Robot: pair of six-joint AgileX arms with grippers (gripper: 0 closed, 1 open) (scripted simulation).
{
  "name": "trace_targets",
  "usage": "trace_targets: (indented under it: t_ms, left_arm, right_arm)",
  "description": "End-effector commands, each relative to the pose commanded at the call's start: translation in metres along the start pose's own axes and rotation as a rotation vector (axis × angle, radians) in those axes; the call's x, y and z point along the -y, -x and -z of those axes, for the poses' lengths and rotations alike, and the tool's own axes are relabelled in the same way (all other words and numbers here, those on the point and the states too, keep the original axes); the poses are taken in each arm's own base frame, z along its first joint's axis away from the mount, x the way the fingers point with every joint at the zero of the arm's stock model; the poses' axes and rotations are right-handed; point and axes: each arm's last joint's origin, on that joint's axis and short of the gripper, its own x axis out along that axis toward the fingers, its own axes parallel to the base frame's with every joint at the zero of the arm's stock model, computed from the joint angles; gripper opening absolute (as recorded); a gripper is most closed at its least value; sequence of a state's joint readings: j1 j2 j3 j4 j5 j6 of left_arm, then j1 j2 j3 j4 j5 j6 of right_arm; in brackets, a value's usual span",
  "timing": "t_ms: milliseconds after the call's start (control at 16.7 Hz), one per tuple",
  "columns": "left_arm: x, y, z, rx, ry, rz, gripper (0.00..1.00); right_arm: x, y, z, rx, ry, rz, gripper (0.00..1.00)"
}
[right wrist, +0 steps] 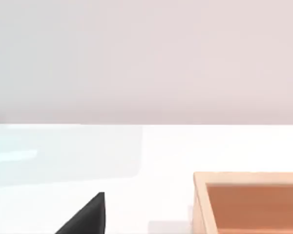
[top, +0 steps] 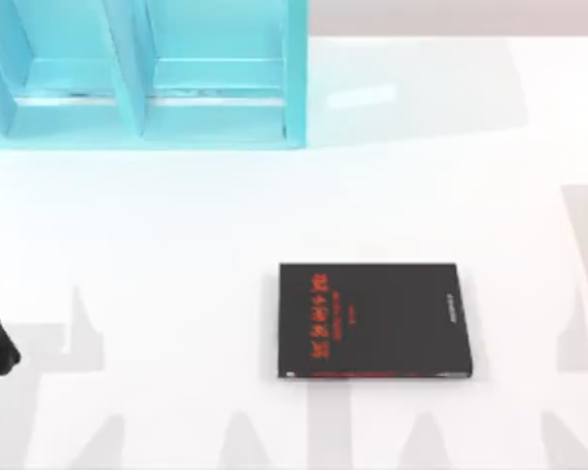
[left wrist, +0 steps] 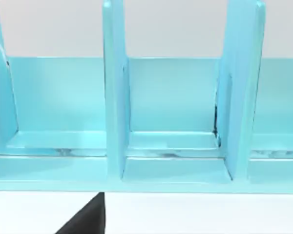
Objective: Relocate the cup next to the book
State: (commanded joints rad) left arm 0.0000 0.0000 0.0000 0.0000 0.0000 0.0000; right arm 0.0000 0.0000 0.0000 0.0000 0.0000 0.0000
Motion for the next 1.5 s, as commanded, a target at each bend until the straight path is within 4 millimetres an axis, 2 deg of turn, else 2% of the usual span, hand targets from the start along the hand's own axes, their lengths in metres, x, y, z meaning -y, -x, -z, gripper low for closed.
trace_targets:
  t_ms: [180,420,600,780,1020,1200,1320,1500]
  left_arm:
    - [0.000,0.000,-0.002,-0.006,-0.010,-0.002,1.00]
    - [-0.002,-0.004,-0.020,-0.110,-0.150,-0.016,1.00]
    - [-0.006,-0.014,-0.037,-0.293,-0.355,-0.007,1.00]
    - [-0.015,-0.033,-0.045,-0.575,-0.595,0.076,1.00]
    - [-0.035,-0.061,-0.037,-1.006,-0.831,0.364,1.00]
    - [-0.057,-0.080,-0.029,-1.242,-0.900,0.673,1.00]
    - [-0.074,-0.092,-0.026,-1.320,-0.915,0.877,1.00]
    - [-0.104,-0.108,-0.029,-1.328,-0.950,1.119,1.00]
  right_arm:
    - [0.000,0.000,0.000,0.000,0.000,0.000,1.00]
    - [0.000,0.000,0.000,0.000,0.000,0.000,1.00]
    - [0.000,0.000,0.000,0.000,0.000,0.000,1.00]
    - [0.000,0.000,0.000,0.000,0.000,0.000,1.00]
    - [0.000,0.000,0.000,0.000,0.000,0.000,1.00]
    - [0.000,0.000,0.000,0.000,0.000,0.000,1.00]
    - [0.000,0.000,0.000,0.000,0.000,0.000,1.00]
    - [0.000,0.000,0.000,0.000,0.000,0.000,1.00]
